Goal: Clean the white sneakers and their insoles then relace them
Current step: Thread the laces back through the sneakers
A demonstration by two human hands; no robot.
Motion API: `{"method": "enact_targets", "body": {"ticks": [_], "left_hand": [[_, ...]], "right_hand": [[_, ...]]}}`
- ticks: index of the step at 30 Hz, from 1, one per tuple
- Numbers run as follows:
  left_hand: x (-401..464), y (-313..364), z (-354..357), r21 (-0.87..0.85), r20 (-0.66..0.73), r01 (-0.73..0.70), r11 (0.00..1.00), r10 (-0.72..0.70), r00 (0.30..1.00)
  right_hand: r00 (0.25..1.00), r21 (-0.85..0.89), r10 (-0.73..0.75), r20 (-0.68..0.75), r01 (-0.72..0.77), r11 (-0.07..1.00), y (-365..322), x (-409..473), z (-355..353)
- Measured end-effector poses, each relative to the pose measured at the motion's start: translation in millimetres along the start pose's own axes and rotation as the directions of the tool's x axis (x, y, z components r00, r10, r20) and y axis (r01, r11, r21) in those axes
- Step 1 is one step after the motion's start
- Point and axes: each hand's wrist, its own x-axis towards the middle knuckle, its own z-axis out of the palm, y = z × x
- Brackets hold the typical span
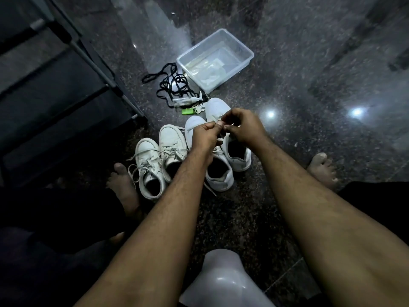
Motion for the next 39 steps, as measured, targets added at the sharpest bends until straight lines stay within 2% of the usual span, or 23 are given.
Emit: {"method": "enact_targets", "body": {"ticks": [3,7,9,13,16,18,19,22,25,30,32,34,35,37,39], "left_hand": [[-0.1,3.6,-4.6,0.017,-0.04,-0.057,0.998,0.058,0.998],[1.5,3.2,-10.6,0.066,-0.077,-0.087,0.994,0.092,0.993],[4.3,1.8,-12.2,0.072,-0.082,-0.09,0.993,0.096,0.992],[8.8,0.7,-11.0,0.089,-0.073,-0.114,0.989,0.121,0.99],[13.6,-4.1,-8.5,0.143,-0.065,-0.148,0.979,0.159,0.985],[17.6,-10.6,-8.8,0.216,-0.047,-0.157,0.964,0.171,0.984],[16.6,-10.6,-8.1,0.228,-0.004,-0.167,0.959,0.172,0.985],[9.6,-5.7,-3.2,0.211,0.146,-0.187,0.959,0.158,0.977],[8.3,-5.0,-1.5,0.194,0.19,-0.202,0.96,0.165,0.968],[7.2,4.9,1.7,0.126,0.252,-0.26,0.957,0.223,0.942],[5.1,7.7,5.8,0.094,0.258,-0.276,0.957,0.244,0.935],[2.6,10.2,8.6,0.061,0.227,-0.261,0.963,0.241,0.944],[2.9,11.2,8.8,0.046,0.191,-0.242,0.969,0.229,0.954],[6.7,12.6,6.5,0.008,0.1,-0.18,0.984,0.179,0.979],[9.9,13.7,2.7,-0.017,0.058,-0.149,0.989,0.15,0.987]], "right_hand": [[0.998,0.078,0.064,-0.028,-0.061,0.995,1.3,1.9,1.6],[1.0,0.08,0.011,-0.024,-0.009,0.997,-5.4,3.1,3.5],[1.0,0.16,-0.015,-0.003,0.015,0.987,-10.0,1.5,4.2],[0.998,0.291,0.066,-0.004,-0.062,0.955,-13.0,4.2,4.5],[0.993,0.111,0.075,0.089,-0.085,0.99,-15.2,8.8,5.5],[0.995,0.034,0.067,0.072,-0.07,0.997,-18.7,9.8,3.9],[0.997,0.062,0.072,0.042,-0.074,0.995,-19.5,9.9,3.2],[0.995,0.303,0.098,-0.001,-0.093,0.948,-24.1,8.2,-1.9],[0.986,0.536,0.156,-0.053,-0.104,0.838,-30.2,6.4,-8.1],[0.967,0.734,0.253,0.016,-0.184,0.654,-34.4,2.5,-11.3],[0.967,0.758,0.254,0.007,-0.171,0.63,-35.0,5.2,-13.3],[0.968,0.685,0.249,-0.031,-0.16,0.711,-36.0,9.1,-19.9],[0.973,0.603,0.22,-0.072,-0.133,0.786,-36.2,11.4,-24.6],[0.978,0.274,0.084,-0.19,-0.029,0.961,-33.3,14.9,-34.7],[0.978,-0.089,-0.017,-0.208,-0.002,0.996,-28.8,18.5,-43.8]]}}
